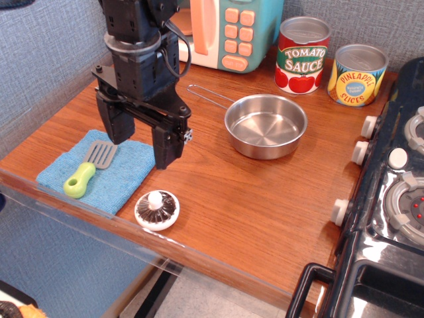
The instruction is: PLACE THE PAN BEHIND THE BLUE CLOTH
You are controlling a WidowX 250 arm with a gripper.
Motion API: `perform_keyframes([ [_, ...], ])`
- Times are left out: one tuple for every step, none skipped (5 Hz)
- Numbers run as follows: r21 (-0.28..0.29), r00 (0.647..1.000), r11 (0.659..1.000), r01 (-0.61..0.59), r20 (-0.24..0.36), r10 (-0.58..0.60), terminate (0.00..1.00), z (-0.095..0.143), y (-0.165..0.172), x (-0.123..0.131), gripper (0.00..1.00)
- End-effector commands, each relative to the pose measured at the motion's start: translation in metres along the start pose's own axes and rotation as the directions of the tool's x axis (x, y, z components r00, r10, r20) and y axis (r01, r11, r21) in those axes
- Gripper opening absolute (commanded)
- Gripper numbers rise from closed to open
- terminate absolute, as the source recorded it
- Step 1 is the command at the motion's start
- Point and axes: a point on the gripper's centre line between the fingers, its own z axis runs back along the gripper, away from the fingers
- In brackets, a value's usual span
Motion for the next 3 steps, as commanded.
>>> perform_keyframes([
  [0.000, 1.000, 1.000, 0.000, 0.000, 0.000, 0.00, 0.000, 0.000, 0.000, 1.00],
  [0.009, 0.998, 0.998, 0.060, 0.034, -0.060, 0.00, 0.001, -0.025, 0.029, 1.00],
  [0.014, 0.996, 0.997, 0.073, 0.056, -0.074, 0.00, -0.003, -0.042, 0.068, 1.00],
])
